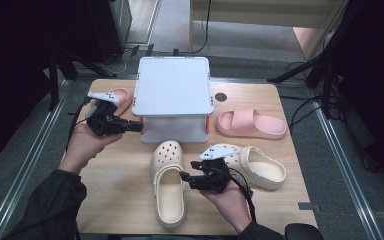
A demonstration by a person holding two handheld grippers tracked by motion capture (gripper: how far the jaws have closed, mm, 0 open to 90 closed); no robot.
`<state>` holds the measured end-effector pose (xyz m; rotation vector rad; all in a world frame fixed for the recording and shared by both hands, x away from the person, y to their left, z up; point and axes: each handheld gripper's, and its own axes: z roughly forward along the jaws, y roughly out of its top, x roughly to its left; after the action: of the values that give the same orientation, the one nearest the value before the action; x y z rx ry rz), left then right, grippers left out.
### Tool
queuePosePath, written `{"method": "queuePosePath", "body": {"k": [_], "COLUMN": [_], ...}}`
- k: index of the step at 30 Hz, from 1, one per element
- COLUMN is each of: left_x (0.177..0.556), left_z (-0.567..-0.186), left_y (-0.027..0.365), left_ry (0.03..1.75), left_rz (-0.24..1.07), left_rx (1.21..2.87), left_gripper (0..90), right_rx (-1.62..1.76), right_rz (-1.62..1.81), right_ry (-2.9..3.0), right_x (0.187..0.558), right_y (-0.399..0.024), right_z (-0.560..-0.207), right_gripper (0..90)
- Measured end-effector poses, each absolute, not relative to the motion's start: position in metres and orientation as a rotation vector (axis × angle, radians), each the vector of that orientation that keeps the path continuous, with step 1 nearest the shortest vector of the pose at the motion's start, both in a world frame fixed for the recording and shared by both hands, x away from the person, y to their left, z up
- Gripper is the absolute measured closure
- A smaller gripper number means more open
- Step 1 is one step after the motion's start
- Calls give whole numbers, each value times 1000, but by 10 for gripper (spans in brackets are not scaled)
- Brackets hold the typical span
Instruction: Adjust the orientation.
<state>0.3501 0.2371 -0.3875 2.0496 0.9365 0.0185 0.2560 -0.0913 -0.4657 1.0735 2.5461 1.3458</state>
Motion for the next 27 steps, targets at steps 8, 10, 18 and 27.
{"method": "queuePosePath", "body": {"k": [8, 10, 18, 27], "left_x": [376, 381, 394, 397], "left_z": [-368, -367, -378, -384], "left_y": [243, 243, 240, 242], "left_ry": [959, 965, 950, 918], "left_rz": [18, 52, 94, 102], "left_rx": [2019, 2022, 2069, 2057], "left_gripper": [855, 860, 861, 861], "right_rx": [1091, 1101, 1099, 1172], "right_rz": [1318, 1312, 1260, 1213], "right_ry": [2542, 2548, 2515, 2514], "right_x": [249, 248, 244, 251], "right_y": [-86, -83, -68, -60], "right_z": [-473, -477, -491, -504], "right_gripper": [448, 464, 506, 536]}}
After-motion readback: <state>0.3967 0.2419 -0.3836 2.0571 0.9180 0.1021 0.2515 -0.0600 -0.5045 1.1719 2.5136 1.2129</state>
